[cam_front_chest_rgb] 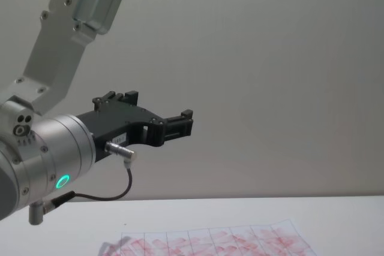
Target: Use the one hand to pick up the stamp and affix it onto the A4 paper.
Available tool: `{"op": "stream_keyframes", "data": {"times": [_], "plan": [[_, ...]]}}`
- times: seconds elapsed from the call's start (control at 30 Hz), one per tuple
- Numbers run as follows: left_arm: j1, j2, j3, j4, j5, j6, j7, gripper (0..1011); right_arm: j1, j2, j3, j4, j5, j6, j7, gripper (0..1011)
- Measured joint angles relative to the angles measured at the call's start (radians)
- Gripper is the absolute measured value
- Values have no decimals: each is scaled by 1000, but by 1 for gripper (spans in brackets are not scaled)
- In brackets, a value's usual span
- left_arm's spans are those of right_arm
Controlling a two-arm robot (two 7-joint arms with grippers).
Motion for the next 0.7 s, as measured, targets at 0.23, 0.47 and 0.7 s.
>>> {"op": "stream_keyframes", "data": {"times": [0.23,0.47,0.7], "plan": [[0,0,0,0,0,0,0,1001,15,-7,-5,27,-1,20,16,221],[0,0,0,0,0,0,0,1001,25,-16,-14,51,-4,48,25,220],[0,0,0,0,0,0,0,1001,32,-23,-21,66,-10,61,30,220]]}}
